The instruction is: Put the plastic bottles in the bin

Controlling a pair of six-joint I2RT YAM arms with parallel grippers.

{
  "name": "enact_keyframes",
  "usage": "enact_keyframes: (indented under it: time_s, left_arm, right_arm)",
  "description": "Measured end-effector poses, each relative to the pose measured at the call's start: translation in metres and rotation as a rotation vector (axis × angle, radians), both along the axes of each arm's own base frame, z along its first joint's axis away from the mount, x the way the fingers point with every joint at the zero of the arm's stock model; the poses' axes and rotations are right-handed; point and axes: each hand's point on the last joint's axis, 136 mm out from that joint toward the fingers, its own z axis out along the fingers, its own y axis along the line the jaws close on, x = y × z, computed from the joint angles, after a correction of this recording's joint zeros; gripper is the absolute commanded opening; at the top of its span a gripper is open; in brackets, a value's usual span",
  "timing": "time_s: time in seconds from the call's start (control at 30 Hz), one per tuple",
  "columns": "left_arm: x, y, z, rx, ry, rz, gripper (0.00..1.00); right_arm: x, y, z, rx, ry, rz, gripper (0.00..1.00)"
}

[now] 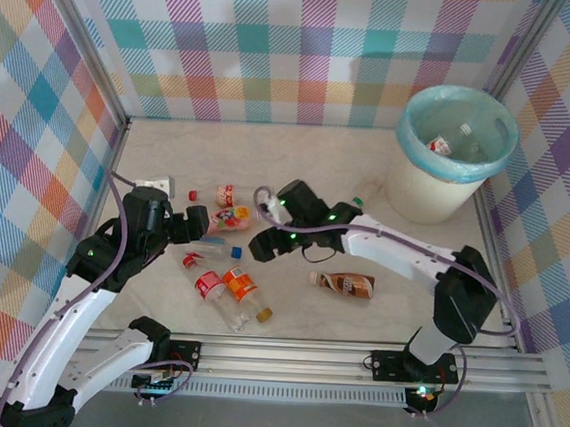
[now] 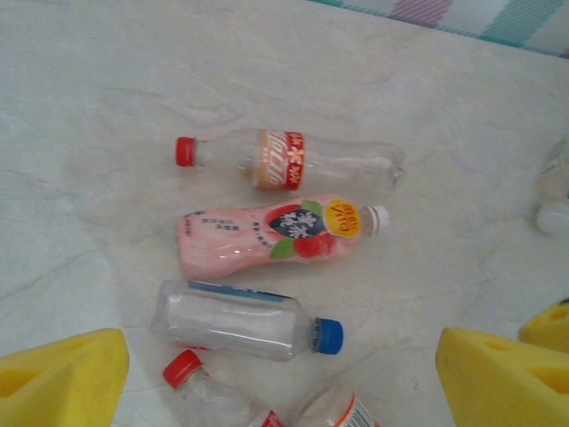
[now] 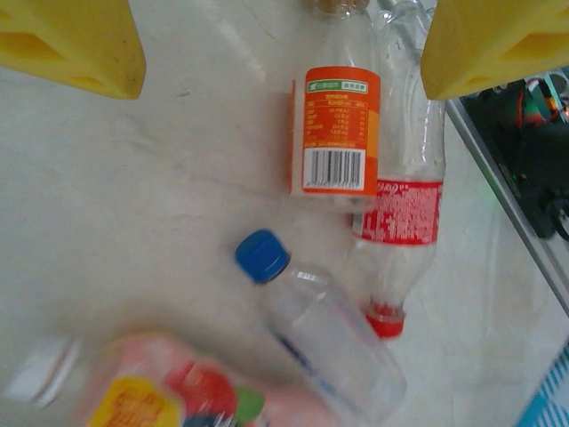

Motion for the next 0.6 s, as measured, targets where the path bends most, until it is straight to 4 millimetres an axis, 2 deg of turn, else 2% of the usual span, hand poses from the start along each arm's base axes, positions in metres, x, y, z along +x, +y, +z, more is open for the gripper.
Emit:
enact_keyframes:
  time_s: [0.17,0.43,0.6]
  left_arm:
    - [0.001,0.010,0.003,0.043,-0.025,0.032,0.92]
    - [0.004,0.015,0.007,0.082,-0.048,0.040,0.95]
    - [0.006,0.013,0.009,0.074,-0.061,0.040,0.96]
  right_arm:
    - [-0.018,0.016,-0.041,-0.089,0.065,0.035,0.82]
    - [-0.021,0.039,-0.059,-0.102,0.122,0.066,0.82]
    - [-0.031,0.051,-0.076,-0.117,0.175,0.095,0.82]
